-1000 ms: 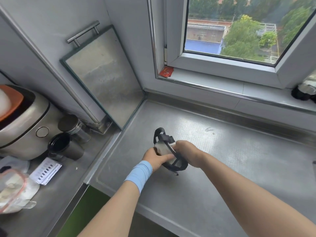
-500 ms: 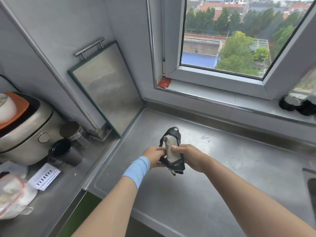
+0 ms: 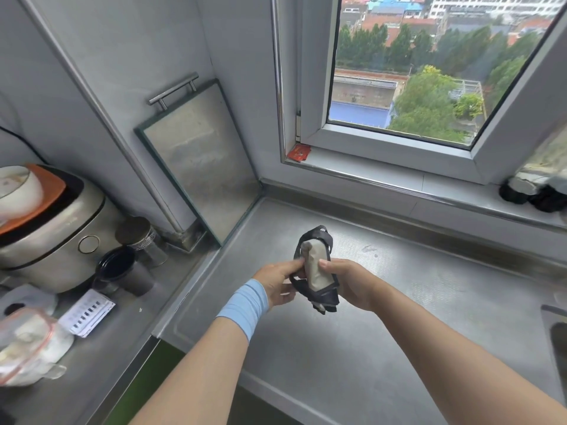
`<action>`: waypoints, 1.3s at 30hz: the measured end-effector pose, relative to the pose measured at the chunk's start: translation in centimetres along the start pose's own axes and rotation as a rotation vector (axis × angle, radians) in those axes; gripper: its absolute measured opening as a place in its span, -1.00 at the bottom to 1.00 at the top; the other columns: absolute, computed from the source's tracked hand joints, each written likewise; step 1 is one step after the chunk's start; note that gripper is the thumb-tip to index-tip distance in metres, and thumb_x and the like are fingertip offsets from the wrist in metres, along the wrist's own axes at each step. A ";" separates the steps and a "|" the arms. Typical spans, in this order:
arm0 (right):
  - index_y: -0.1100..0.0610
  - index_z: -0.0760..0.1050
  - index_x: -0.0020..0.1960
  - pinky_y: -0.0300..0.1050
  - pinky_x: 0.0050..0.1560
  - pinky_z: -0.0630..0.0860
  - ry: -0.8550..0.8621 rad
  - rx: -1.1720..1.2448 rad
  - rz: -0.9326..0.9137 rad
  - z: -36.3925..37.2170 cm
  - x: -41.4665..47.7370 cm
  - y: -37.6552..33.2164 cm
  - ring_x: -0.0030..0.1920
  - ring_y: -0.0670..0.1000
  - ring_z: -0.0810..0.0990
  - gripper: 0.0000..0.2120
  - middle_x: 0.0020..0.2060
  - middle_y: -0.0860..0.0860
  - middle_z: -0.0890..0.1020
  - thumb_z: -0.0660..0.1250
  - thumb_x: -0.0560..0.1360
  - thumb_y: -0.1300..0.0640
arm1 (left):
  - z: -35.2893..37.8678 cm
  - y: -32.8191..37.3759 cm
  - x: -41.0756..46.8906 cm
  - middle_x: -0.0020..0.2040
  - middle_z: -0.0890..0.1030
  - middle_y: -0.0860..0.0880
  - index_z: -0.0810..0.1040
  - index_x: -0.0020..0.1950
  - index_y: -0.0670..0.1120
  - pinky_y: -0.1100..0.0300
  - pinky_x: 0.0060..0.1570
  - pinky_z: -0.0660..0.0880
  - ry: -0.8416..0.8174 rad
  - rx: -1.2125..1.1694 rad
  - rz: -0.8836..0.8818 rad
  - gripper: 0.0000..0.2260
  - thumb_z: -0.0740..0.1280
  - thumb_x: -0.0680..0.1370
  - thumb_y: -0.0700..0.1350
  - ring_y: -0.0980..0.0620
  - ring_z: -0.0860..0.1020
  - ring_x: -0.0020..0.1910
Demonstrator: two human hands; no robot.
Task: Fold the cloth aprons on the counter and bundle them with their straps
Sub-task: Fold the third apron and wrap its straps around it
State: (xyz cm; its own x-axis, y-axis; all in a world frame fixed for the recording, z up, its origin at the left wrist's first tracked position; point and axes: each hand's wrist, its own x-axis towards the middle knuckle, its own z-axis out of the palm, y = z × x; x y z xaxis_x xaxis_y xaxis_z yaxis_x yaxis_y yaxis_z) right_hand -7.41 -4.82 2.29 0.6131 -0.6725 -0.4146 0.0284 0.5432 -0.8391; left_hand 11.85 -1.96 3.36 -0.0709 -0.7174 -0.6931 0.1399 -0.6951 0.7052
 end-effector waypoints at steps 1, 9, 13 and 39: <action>0.37 0.49 0.27 -0.05 0.00 0.55 0.004 0.009 0.005 0.1 0.0 0.1 0.02 0.18 0.66 -0.55 0.04 0.23 0.67 0.26 0.58 0.03 | -0.1 0.0 -0.1 -0.19 0.62 0.04 0.67 -0.10 -0.02 0.26 -0.30 0.41 0.003 0.043 0.014 -0.81 0.50 0.43 0.08 0.03 0.51 -0.28; 0.34 0.49 0.24 0.07 -0.06 0.59 0.225 0.010 0.080 0.5 1.0 0.7 -0.11 0.21 0.68 -0.66 -0.05 0.26 0.68 0.28 0.61 0.09 | -0.8 -0.2 0.5 -0.19 0.63 -0.01 0.58 -0.12 -0.02 0.25 -0.32 0.37 0.100 0.082 0.055 -0.85 0.26 0.60 -0.09 0.11 0.60 -0.31; -0.09 0.35 0.11 -0.15 -0.45 0.50 0.519 -0.365 0.031 1.5 2.3 2.3 -0.27 0.14 0.69 -0.66 -0.12 0.12 0.69 0.46 0.47 0.00 | -0.6 -2.2 1.4 -0.12 0.61 -0.02 0.56 -0.02 -0.03 0.23 -0.28 0.48 0.035 0.139 0.076 -0.81 0.17 0.66 -0.07 0.08 0.56 -0.20; 0.10 0.69 -0.16 -0.10 -0.23 0.55 0.444 -0.505 0.018 -0.4 3.8 6.0 -0.29 0.01 0.63 -0.87 -0.25 0.10 0.72 0.40 0.52 0.15 | -0.4 -6.3 5.3 -0.16 0.68 -0.03 0.59 -0.19 -0.07 0.18 -0.18 0.61 0.551 0.256 0.095 -0.69 0.11 0.46 -0.36 -0.05 0.65 -0.24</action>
State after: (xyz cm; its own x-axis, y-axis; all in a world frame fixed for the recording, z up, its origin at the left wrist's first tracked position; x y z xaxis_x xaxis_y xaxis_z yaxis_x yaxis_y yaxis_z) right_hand -5.21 -4.32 -4.49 0.2245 -0.8670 -0.4449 -0.4179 0.3267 -0.8477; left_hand 11.01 -1.34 -4.82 0.4604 -0.6946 -0.5528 -0.1258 -0.6675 0.7339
